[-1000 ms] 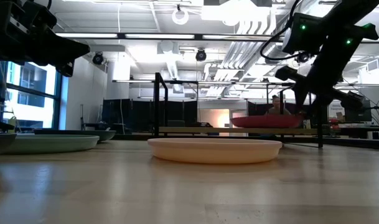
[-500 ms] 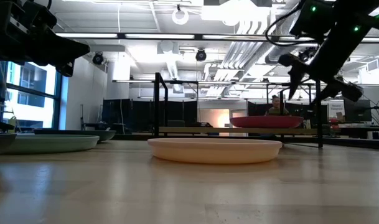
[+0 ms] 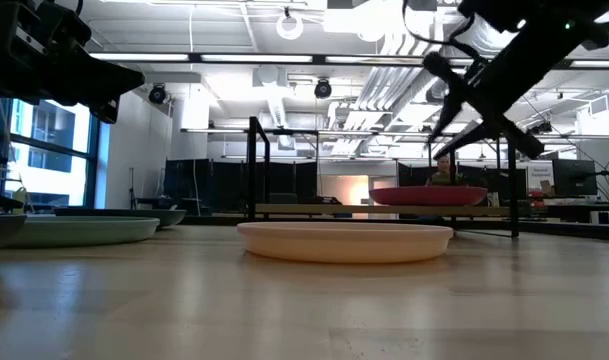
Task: Place and stack plates onto a shelf
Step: Put the pink plate on the shelf, then put the dark blue plate on the shelf
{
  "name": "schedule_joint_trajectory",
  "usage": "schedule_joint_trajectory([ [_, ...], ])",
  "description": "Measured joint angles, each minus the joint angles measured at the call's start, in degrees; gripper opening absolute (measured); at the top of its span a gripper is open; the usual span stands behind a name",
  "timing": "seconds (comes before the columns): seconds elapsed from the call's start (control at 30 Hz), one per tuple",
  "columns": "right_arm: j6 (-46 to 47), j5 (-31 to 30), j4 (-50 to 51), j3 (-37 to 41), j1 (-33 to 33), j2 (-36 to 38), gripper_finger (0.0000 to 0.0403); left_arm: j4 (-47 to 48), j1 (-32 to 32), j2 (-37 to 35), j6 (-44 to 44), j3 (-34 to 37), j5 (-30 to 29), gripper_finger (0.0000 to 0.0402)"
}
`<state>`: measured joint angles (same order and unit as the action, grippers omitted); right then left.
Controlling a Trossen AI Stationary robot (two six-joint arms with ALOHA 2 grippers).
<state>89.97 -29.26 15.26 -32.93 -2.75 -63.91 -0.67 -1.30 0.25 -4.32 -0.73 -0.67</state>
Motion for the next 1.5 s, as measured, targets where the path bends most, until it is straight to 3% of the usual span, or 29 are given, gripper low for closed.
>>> schedule_joint_trajectory([
  [0.07, 0.45, -0.06, -0.11, 0.00, -0.70, -2.66, 0.0013, -0.02, 0.00, 0.00, 0.00, 0.00, -0.01, 0.0001],
  [0.43, 8.83, -2.17, -2.45, 0.00, 1.35, -12.02, 0.0002, -0.02, -0.01, 0.00, 0.00, 0.00, -0.01, 0.0001],
  [1.27, 7.46, -4.48, -4.85, 0.00, 8.74, -12.66, 0.0000, -0.02, -0.01, 0.00, 0.00, 0.00, 0.00, 0.0001],
  [1.37, 3.74, -2.53, -6.12, 0.00, 8.59, -11.99, 0.0000, -0.02, -0.02, 0.00, 0.00, 0.00, -0.01, 0.0001],
  [1.5, -9.60, 0.74, -13.00, 0.00, 5.60, -8.34, 0.0000, -0.01, 0.00, 0.00, 0.00, 0.00, -0.01, 0.0001],
])
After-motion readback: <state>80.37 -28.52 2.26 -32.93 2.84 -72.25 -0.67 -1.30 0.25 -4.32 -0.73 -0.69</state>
